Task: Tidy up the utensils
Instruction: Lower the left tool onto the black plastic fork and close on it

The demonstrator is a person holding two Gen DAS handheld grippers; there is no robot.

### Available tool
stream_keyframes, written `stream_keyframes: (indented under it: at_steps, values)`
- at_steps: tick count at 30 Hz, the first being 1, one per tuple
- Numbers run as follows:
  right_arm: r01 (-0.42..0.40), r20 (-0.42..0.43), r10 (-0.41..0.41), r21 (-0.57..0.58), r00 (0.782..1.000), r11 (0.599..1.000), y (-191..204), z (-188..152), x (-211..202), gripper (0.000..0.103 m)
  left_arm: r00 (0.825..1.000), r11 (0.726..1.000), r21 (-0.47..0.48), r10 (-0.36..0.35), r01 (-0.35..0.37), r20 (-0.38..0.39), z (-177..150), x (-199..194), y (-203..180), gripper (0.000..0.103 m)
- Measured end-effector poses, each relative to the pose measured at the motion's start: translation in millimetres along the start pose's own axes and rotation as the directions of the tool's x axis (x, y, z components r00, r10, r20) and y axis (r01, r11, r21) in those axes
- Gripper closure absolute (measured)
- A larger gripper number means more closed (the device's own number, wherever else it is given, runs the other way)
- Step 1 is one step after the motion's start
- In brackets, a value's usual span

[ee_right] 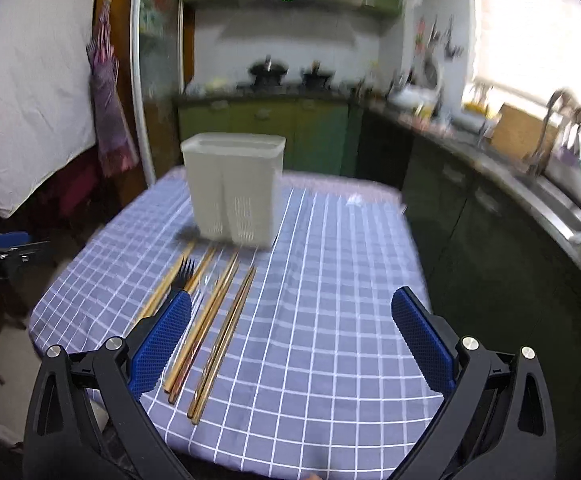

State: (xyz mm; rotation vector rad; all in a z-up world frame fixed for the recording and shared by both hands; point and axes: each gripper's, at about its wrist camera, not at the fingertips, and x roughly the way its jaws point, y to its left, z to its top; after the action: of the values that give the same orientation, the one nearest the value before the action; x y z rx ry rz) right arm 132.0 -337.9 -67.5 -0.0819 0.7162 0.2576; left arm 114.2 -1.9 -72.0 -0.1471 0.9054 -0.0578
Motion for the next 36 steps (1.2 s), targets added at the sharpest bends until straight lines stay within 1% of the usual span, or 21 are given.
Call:
stream_keyframes:
  at_steps: [1,2,4,7,8,9,10,13,14,16,17,19,22,27,30,32,36]
  values:
    - [-0.022,-0.055,0.023,0.019,0.998,1.000,-6.0,2.2,12.0,0.004,0.999,1.000,-0.001,-0.009,0.009,-0.048,4.2,13.3,-3.2,0.006]
    - [-0.059,-0.105,0.064,0.047,0.992,0.997,-12.1,3.8,23.8,0.004,0.996,1.000,0.007,-0.014,0.015,-0.084,8.2,25.4,-8.3,0.006]
    - [-0.099,-0.164,0.112,0.085,0.980,0.991,-19.6,4.3,42.0,0.004,0.991,0.999,0.036,-0.006,0.011,-0.134,12.8,42.6,-18.9,0.006]
    - [-0.109,-0.234,0.134,0.116,0.963,0.987,-29.7,6.6,62.3,0.007,0.978,0.997,0.077,-0.015,0.032,-0.206,20.5,65.9,-40.7,0.007]
    - [-0.112,-0.243,0.138,0.121,0.960,0.986,-32.5,7.2,66.6,0.008,0.974,0.996,0.084,-0.025,0.044,-0.224,23.1,70.8,-47.2,0.008]
    - [-0.110,-0.249,0.138,0.124,0.959,0.986,-34.5,7.6,70.0,0.011,0.968,0.994,0.088,-0.045,0.069,-0.245,25.8,76.6,-54.4,0.011]
    - [-0.104,-0.257,0.136,0.133,0.957,0.986,-37.8,7.9,74.3,0.013,0.962,0.993,0.089,-0.057,0.083,-0.267,28.0,82.7,-60.3,0.019]
    - [-0.124,-0.268,0.161,0.149,0.950,0.981,-42.5,6.6,78.8,0.024,0.945,0.992,0.073,-0.077,0.105,-0.319,31.3,101.1,-71.5,0.037]
    - [-0.126,-0.271,0.161,0.143,0.949,0.982,-42.6,5.1,79.7,0.027,0.937,0.992,0.067,-0.076,0.105,-0.340,31.6,109.2,-74.1,0.040]
    - [-0.120,-0.278,0.150,0.123,0.949,0.985,-39.4,3.7,79.9,0.032,0.923,0.992,0.052,-0.086,0.114,-0.374,30.3,120.8,-76.6,0.056]
    - [-0.117,-0.280,0.144,0.111,0.949,0.987,-38.2,2.4,80.2,0.035,0.913,0.991,0.046,-0.095,0.123,-0.397,29.0,127.4,-78.1,0.061]
    - [-0.113,-0.279,0.136,0.097,0.951,0.989,-37.4,0.4,80.6,0.039,0.901,0.991,0.036,-0.099,0.126,-0.421,26.5,137.3,-80.9,0.074]
    - [-0.115,-0.269,0.135,0.089,0.954,0.989,-37.4,0.2,79.1,0.040,0.904,0.994,0.044,-0.069,0.096,-0.423,26.9,144.8,-81.3,0.077]
    - [-0.127,-0.255,0.143,0.081,0.956,0.989,-34.3,0.6,76.8,0.040,0.912,0.997,0.058,-0.018,0.046,-0.411,28.4,150.6,-79.4,0.077]
    - [-0.127,-0.253,0.141,0.070,0.957,0.989,-32.1,-0.7,76.5,0.040,0.909,0.997,0.070,-0.005,0.037,-0.417,28.6,152.9,-75.9,0.078]
    - [-0.127,-0.254,0.141,0.070,0.957,0.989,-31.7,-1.6,77.2,0.040,0.906,0.996,0.083,0.009,0.029,-0.424,27.0,156.7,-77.0,0.084]
    - [-0.121,-0.258,0.135,0.070,0.957,0.990,-33.1,-2.9,78.0,0.040,0.910,0.995,0.100,0.019,0.025,-0.415,27.2,164.3,-82.4,0.086]
